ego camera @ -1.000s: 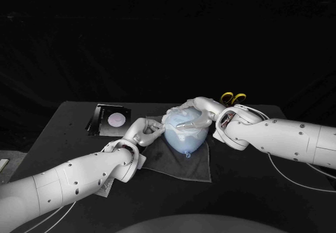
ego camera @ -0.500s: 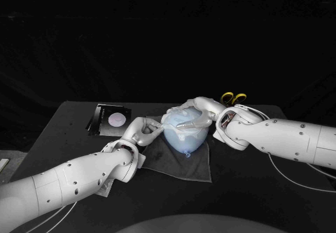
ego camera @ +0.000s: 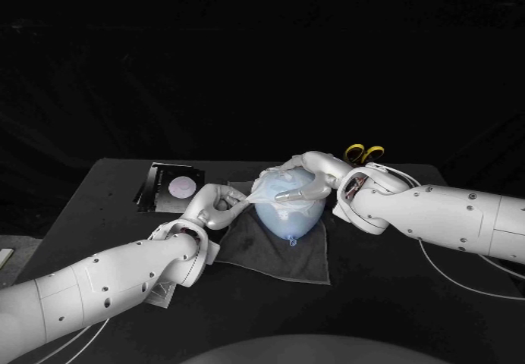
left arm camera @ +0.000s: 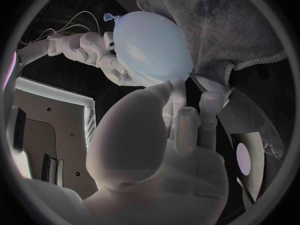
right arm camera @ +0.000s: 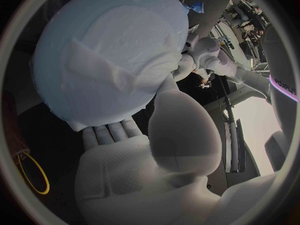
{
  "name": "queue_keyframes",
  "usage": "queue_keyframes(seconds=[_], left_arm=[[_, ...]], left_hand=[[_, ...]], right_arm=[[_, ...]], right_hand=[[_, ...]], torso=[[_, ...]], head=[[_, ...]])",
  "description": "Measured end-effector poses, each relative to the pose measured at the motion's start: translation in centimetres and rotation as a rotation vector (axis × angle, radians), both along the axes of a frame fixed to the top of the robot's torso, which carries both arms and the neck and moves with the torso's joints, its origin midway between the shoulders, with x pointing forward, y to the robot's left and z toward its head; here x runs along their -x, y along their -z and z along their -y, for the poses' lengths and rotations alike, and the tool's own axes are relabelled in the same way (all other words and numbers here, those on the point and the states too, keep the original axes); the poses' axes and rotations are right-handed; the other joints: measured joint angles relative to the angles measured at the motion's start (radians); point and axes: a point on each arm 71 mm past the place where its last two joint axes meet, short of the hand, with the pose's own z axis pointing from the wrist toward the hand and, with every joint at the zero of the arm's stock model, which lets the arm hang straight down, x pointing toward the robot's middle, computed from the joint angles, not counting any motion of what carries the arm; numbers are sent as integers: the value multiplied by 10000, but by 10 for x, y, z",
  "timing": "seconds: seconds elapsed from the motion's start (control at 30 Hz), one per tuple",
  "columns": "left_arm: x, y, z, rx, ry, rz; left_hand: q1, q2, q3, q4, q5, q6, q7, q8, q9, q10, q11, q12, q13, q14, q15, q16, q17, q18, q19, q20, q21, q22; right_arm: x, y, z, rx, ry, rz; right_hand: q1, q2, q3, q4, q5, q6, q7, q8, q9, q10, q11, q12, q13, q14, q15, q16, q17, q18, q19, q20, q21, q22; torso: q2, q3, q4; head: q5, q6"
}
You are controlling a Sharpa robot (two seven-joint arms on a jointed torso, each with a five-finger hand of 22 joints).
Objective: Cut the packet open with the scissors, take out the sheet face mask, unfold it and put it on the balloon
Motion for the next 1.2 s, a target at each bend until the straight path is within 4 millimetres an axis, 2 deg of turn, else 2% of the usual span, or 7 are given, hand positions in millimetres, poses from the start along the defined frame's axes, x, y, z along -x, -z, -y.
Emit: queue_keyframes(seconds=[0.7, 0.77, 0.87, 0.93, 1.07, 1.17, 1.2], left_arm=[[-1, 3, -9, -242, 258, -226], [-1, 3, -9, -267, 252, -263], [-2, 4, -11, -299, 219, -319], [-2, 5, -13, -349, 144, -375], [-3, 7, -21, -468, -46, -502], [-3, 7, -25, -523, -129, -592], [-2, 7, -26, -533, -141, -613]], left_hand=[[-81, -80, 147, -91, -27, -25, 17, 36, 0, 18, -14, -36, 22, -4, 3, -2, 0, -3, -132, 1, -1, -129], [-107, -107, 299, -171, -2, -194, 71, 36, 2, 7, -16, -151, 30, -126, 76, -111, -106, -1, -329, 13, -57, -278], [-115, -310, 636, -468, 59, -776, 301, -173, 560, -541, 161, -388, 1, -471, 246, -333, -757, -2, -730, 70, -283, -649], [-100, -458, 827, -631, 85, -1282, 476, -527, 473, -893, 344, -438, -19, -746, 386, -507, -1239, -3, -1023, 181, -438, -938], [-79, -768, 977, -937, 74, -1853, 671, -895, 260, -1164, 575, -527, -61, -1250, 558, -824, -2072, 17, -1651, 327, -726, -1502], [-182, -1001, 904, -1140, 75, -2250, 793, -1112, 159, -1467, 729, -662, -152, -1746, 696, -1146, -2789, 243, -2208, 444, -1007, -1967], [-235, -1055, 871, -1173, 75, -2346, 823, -1167, 133, -1555, 750, -688, -171, -1840, 723, -1205, -2918, 244, -2265, 476, -1030, -2007]], right_arm=[[1, 0, 1, 3, -3, -11], [1, 0, 1, 4, -9, -15], [1, 0, 1, 3, -12, -17], [1, 0, 1, 6, -4, -16], [1, 0, 2, 11, 12, -13], [0, 0, 2, 14, 19, -12], [0, 0, 2, 16, 22, -12]], right_hand=[[0, 0, 0, 0, 0, -17, -17, -5, -19, -1, -1, 30, 2, 0, 0, 0, 2, 0, 0, 0, 0, 1], [0, 0, 0, 0, 0, -18, -18, -6, -17, -1, -1, 30, 2, 0, 0, 0, 3, 0, 0, 0, 0, 1], [0, 0, 0, 0, 0, -18, -18, -9, -12, -1, -1, 30, 0, 0, 0, 0, 3, 0, 0, 0, 0, 1], [0, 0, 0, 0, 0, -18, -19, -10, -9, -1, -1, 30, 0, 0, 0, 0, 4, 0, 0, 0, 0, 1], [0, 0, 0, 0, 0, -19, -19, -26, -9, -1, -1, 29, -1, 0, 0, 0, -2, 0, 0, 0, 0, 1], [0, 0, 0, 0, 0, -20, -20, -26, -9, -1, -1, 28, -4, 0, 0, 0, -9, 0, 0, 0, 0, 2], [0, 0, 0, 0, 0, -21, -21, -26, -9, -1, -1, 28, -5, 0, 0, 0, -9, 0, 0, 0, 0, 1]], torso=[[7, -2, -13], [7, -2, -13], [6, 1, -13], [5, 2, -13], [5, 3, -13], [5, 2, -9], [5, 1, -7]], head=[[-22, -12], [-35, -13], [-46, -9], [-55, -7], [-76, -3], [-85, 0], [-90, 0]])
